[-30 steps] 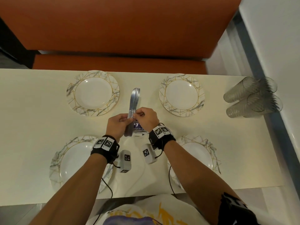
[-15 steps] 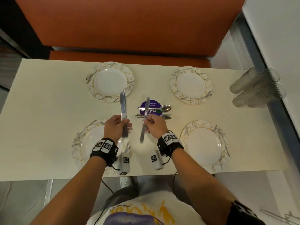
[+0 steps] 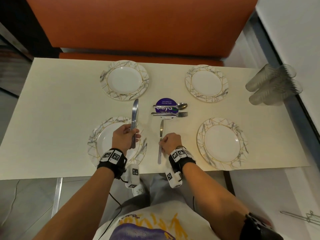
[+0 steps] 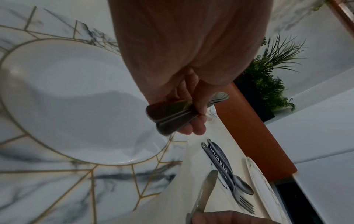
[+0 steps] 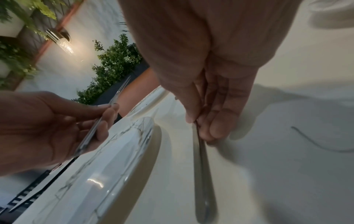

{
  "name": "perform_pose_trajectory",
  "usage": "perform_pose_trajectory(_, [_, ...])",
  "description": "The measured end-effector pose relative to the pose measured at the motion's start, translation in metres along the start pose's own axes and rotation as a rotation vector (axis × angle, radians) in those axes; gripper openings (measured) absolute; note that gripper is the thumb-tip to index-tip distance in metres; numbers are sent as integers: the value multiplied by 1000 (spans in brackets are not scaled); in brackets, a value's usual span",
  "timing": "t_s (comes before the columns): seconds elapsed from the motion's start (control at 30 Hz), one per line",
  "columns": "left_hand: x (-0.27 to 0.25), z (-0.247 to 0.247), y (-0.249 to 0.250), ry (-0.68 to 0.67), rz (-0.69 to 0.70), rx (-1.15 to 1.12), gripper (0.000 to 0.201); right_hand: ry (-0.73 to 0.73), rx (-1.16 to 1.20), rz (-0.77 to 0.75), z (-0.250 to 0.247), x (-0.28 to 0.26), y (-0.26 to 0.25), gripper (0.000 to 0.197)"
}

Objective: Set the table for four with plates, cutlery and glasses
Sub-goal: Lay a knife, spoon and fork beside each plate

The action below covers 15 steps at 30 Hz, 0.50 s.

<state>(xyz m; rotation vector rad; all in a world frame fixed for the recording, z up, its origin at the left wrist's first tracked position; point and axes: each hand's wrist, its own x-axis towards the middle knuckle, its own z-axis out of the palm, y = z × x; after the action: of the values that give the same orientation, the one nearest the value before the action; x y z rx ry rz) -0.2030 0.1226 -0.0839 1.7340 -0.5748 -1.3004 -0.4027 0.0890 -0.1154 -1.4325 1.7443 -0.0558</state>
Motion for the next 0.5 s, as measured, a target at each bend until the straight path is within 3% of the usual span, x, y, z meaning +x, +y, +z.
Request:
perform_pose_trajectory(0.13, [0,-1,1,-8,3,9,20,40,-77,7,-4,-1,5,20])
perform_pose_trajectory(0.23, [1,-1,1,-10,5,20,21,97,-125,-109,-5,-2,10,32])
perform_pose_trajectory(0.33, [2,-1,2,-13,1,35,21,73,-276,-235,-3,0,16,56])
perform_pose_trajectory(0.5, [1,2,5,-16,-2,39,20,30,-331,-265,3,-1,23,62])
